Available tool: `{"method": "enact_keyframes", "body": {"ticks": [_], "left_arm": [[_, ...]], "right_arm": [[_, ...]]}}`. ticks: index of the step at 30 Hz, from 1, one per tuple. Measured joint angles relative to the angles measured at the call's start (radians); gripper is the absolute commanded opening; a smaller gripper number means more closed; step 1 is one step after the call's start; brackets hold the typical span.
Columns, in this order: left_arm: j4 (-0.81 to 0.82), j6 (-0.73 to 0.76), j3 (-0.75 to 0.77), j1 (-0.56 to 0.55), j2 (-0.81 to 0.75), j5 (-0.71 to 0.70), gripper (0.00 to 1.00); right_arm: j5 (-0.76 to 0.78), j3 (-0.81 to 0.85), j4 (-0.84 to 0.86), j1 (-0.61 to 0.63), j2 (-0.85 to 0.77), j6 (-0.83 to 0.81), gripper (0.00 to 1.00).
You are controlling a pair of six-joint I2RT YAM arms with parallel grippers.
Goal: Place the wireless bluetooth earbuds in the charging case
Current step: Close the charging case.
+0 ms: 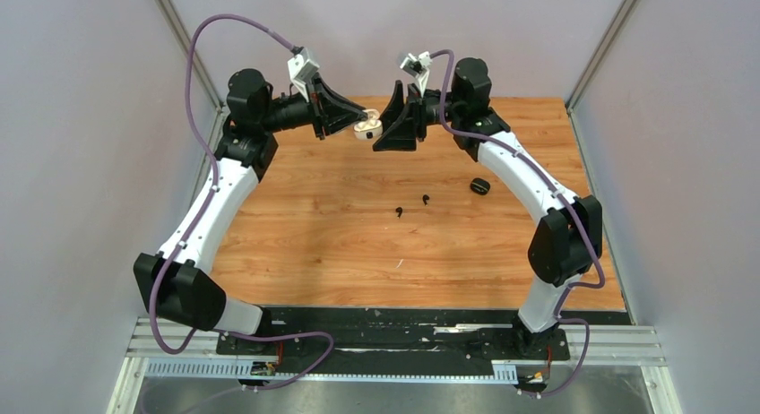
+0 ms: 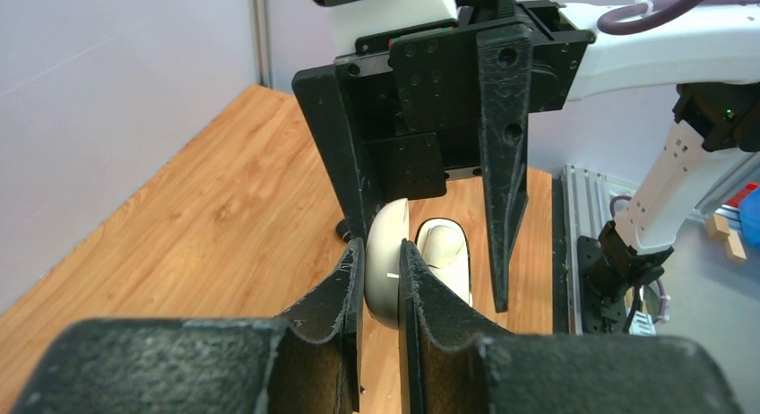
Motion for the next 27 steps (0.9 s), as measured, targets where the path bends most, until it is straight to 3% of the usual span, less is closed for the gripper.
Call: {"method": "enact_keyframes", "body": {"ticks": [4, 10, 12, 14, 16, 19, 21, 23, 27], "left_arm": [[0.0, 0.003, -0.007, -0.005, 0.0, -0.025, 0.0], [0.003, 0.01, -0.009, -0.006, 0.0, -0.053, 0.0], [0.002, 0.014, -0.01, -0.006, 0.0, -0.06, 0.01], [0.0, 0.014, -0.012, -0.006, 0.0, -0.066, 0.07], [0.0, 0.014, -0.012, -0.006, 0.0, -0.068, 0.19], [-0.005, 0.011, -0.012, -0.006, 0.0, -0.071, 0.48], [-0.01, 0.008, -0.012, -0.003, 0.0, -0.09, 0.59], [-0.022, -0.01, -0.011, 0.004, -0.001, -0.103, 0.68], [-0.05, -0.075, -0.01, 0.004, -0.008, -0.079, 0.75]], "right_arm": [[-0.002, 0.005, 0.078, 0.007, 0.005, 0.057, 0.52], [0.002, 0.019, 0.138, 0.007, 0.027, 0.108, 0.15], [0.003, 0.019, 0.145, 0.007, 0.034, 0.12, 0.07], [0.004, 0.019, 0.148, 0.006, 0.035, 0.128, 0.0], [0.005, 0.021, 0.148, 0.006, 0.038, 0.133, 0.0], [0.005, 0.022, 0.149, 0.005, 0.041, 0.135, 0.0], [-0.009, 0.023, 0.15, 0.004, 0.046, 0.137, 0.0], [-0.014, 0.023, 0.144, 0.006, 0.051, 0.137, 0.0], [0.002, 0.023, 0.132, 0.003, 0.066, 0.129, 0.0]]}}
